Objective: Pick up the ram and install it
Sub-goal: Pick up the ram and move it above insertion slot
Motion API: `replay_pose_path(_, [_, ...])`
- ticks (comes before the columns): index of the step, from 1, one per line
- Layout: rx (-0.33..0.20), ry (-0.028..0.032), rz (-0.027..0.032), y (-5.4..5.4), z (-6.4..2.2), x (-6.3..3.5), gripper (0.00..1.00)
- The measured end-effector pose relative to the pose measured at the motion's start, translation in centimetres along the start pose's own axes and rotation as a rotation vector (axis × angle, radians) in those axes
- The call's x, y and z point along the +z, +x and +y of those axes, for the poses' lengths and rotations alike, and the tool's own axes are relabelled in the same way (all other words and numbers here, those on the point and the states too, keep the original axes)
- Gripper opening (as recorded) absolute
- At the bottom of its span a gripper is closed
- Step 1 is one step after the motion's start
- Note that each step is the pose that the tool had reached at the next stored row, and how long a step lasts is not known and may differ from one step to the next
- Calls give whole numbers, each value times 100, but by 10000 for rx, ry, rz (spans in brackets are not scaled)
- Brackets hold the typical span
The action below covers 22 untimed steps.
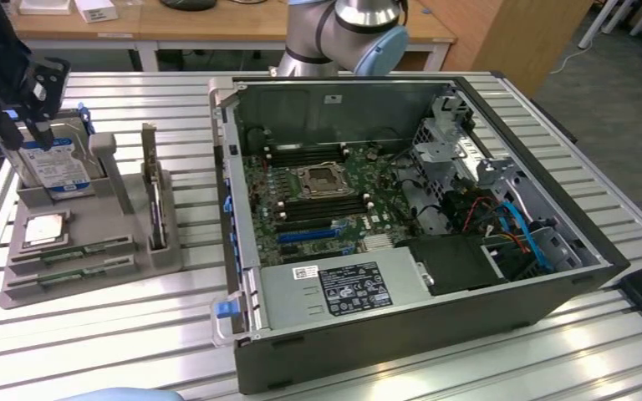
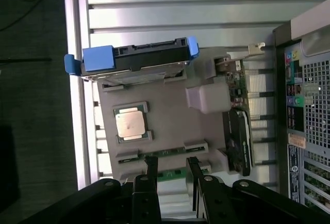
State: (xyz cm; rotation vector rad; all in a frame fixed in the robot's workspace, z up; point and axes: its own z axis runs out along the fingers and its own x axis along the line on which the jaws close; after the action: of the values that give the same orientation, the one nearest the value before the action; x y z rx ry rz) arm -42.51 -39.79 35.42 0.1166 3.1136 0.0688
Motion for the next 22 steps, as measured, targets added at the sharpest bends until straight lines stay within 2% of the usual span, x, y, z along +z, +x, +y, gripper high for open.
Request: replay_pose_path(22, [0,0,-1,9,-18,401,36])
